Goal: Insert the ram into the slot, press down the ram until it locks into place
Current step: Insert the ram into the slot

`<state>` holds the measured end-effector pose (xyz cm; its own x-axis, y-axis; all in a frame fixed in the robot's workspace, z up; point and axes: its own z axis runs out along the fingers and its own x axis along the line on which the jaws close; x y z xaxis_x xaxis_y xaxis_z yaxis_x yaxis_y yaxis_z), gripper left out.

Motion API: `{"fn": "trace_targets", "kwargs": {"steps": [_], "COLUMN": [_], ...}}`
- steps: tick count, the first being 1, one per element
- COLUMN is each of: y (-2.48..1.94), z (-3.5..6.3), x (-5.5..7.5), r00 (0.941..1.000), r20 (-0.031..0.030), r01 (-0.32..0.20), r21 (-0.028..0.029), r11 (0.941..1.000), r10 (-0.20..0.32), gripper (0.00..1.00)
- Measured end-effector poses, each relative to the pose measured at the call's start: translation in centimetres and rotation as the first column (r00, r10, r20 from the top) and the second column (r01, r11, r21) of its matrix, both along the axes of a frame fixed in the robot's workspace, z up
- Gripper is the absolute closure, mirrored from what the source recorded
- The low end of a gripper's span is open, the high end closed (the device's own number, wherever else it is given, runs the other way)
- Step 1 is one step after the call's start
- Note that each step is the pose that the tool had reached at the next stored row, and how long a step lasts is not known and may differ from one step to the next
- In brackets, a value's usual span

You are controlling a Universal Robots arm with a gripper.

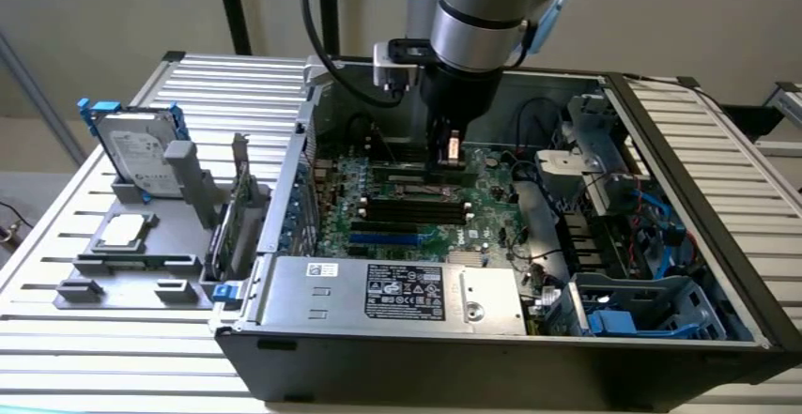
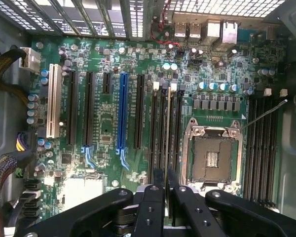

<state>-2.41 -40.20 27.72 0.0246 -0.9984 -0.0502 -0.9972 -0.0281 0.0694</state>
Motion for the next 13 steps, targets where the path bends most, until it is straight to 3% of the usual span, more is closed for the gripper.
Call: {"fn": "trace_targets", "kwargs": {"steps": [13], "y": [-0.03], "z": [-1.20], "x": [-0.2], "r00": [1.0000], "r20": [-0.0026], "r01": [0.000], "r21": [-0.0278], "r11": [0.9996], "r10": [0.000], "gripper": [0.87]}}
